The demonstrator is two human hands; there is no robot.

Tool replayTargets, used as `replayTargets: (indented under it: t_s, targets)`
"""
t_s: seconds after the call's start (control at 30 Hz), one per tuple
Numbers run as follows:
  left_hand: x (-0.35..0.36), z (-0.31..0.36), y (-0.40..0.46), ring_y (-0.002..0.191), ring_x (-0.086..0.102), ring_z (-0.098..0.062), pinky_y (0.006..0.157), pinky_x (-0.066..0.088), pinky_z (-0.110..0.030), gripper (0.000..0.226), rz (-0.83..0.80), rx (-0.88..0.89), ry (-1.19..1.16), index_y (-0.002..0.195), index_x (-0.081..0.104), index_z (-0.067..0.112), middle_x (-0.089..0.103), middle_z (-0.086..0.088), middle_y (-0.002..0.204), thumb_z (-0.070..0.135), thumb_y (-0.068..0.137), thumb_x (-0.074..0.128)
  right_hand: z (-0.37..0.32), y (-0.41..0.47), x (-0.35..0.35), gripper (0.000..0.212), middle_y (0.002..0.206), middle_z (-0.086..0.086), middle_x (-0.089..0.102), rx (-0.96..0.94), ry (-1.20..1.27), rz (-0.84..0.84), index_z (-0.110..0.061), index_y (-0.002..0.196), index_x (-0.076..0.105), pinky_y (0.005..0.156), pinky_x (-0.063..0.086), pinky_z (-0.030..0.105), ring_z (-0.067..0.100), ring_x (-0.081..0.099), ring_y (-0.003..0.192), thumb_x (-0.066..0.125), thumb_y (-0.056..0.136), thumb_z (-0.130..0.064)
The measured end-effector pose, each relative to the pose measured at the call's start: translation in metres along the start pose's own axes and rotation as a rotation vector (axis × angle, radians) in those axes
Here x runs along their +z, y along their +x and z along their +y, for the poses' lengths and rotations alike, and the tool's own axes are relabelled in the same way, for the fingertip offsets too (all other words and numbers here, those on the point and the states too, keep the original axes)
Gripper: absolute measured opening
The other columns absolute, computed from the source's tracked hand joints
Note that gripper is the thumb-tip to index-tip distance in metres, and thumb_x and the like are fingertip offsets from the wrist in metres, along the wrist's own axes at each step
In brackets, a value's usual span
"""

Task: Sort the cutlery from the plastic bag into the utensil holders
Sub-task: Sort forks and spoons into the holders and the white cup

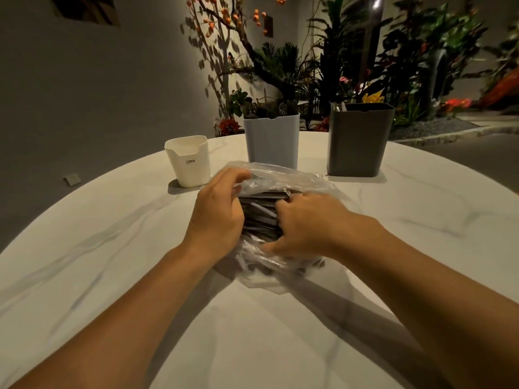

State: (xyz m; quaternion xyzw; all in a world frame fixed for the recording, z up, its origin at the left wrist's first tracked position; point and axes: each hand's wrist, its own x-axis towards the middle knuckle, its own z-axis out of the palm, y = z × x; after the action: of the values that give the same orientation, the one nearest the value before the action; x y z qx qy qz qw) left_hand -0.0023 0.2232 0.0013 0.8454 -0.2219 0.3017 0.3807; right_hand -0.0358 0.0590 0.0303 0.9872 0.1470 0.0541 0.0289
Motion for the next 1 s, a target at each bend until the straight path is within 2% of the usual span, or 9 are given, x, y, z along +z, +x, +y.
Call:
replayTargets:
  t_s: [0.07,0.2,0.23,0.37,0.6,0.73,0.83,0.9,1.0]
  targets:
    - [-0.003,0.001,-0.002,0.099,0.055,-0.003,0.085,0.037,0.004,0.036,0.023,0.003,0.008,0.113,0.062,0.018,0.063,0.005,0.111,-0.009,0.094,0.047,0.003,-0.002,0.000,0.047,0.094,-0.003,0.066,0.005,0.009,0.019,-0.029,0.108,0.065,0.078,0.055,0.035,0.019,0.059,0.085,0.057,0.082,-0.067]
    - [-0.006,0.002,-0.008,0.099,0.053,0.007,0.084,0.035,0.006,0.032,0.012,-0.019,0.037,0.104,0.060,0.022,0.063,0.006,0.106,-0.007,0.094,0.051,0.005,0.005,0.001,0.017,0.089,0.000,0.066,0.023,0.069,0.094,-0.023,0.104,0.070,0.077,0.058,0.039,0.020,0.062,0.080,0.061,0.092,-0.032]
    - [-0.006,0.002,-0.009,0.099,0.052,0.010,0.083,0.035,0.006,0.031,0.007,-0.028,0.042,0.104,0.060,0.023,0.062,0.007,0.106,-0.006,0.095,0.052,0.006,0.006,0.000,0.017,0.087,-0.001,0.066,0.021,0.069,0.088,-0.022,0.103,0.070,0.076,0.059,0.038,0.019,0.062,0.079,0.061,0.093,-0.033]
    - [-0.008,0.001,-0.009,0.097,0.054,0.002,0.084,0.041,-0.005,0.027,0.033,-0.043,0.057,0.101,0.060,0.022,0.062,0.007,0.102,-0.003,0.095,0.052,0.008,0.002,0.006,0.040,0.087,-0.004,0.065,0.004,0.063,0.046,-0.028,0.100,0.063,0.071,0.053,0.033,0.017,0.060,0.080,0.057,0.086,-0.064]
    - [-0.005,-0.001,-0.012,0.101,0.057,-0.010,0.092,0.052,-0.025,0.032,-0.115,-0.025,0.107,0.103,0.062,0.023,0.062,0.008,0.106,-0.004,0.091,0.052,0.010,-0.004,0.018,0.014,0.095,-0.004,0.067,0.042,0.266,0.163,-0.031,0.106,0.065,0.069,0.041,0.027,0.018,0.058,0.086,0.063,0.095,-0.039]
    - [-0.003,-0.005,-0.014,0.109,0.054,-0.008,0.101,0.048,-0.029,0.034,-0.257,-0.016,0.168,0.118,0.064,0.026,0.062,0.009,0.116,0.005,0.093,0.057,0.012,-0.003,0.026,0.017,0.095,-0.005,0.064,0.031,0.284,0.197,-0.030,0.108,0.063,0.068,0.041,0.028,0.016,0.056,0.085,0.059,0.096,-0.041]
    - [0.001,-0.009,-0.015,0.121,0.051,-0.012,0.107,0.044,-0.036,0.047,-0.393,-0.049,0.226,0.133,0.058,0.028,0.061,0.007,0.128,0.009,0.090,0.059,0.010,0.000,0.031,0.029,0.109,-0.005,0.063,0.023,0.300,0.242,-0.027,0.118,0.059,0.080,0.051,0.031,0.016,0.056,0.093,0.056,0.097,-0.046]
    - [0.002,-0.010,-0.015,0.123,0.050,-0.013,0.108,0.044,-0.038,0.054,-0.412,-0.066,0.220,0.138,0.052,0.029,0.059,0.005,0.131,0.009,0.089,0.059,0.007,0.004,0.032,0.033,0.117,-0.004,0.063,-0.008,0.295,0.264,-0.027,0.124,0.060,0.087,0.052,0.034,0.018,0.057,0.101,0.059,0.096,-0.042]
    - [0.002,-0.013,-0.014,0.121,0.052,-0.013,0.108,0.045,-0.037,0.058,-0.398,-0.081,0.192,0.140,0.047,0.030,0.059,0.006,0.130,0.008,0.089,0.061,0.005,0.009,0.033,0.028,0.113,-0.002,0.067,-0.057,0.269,0.279,-0.031,0.123,0.065,0.081,0.051,0.032,0.020,0.059,0.094,0.061,0.096,-0.035]
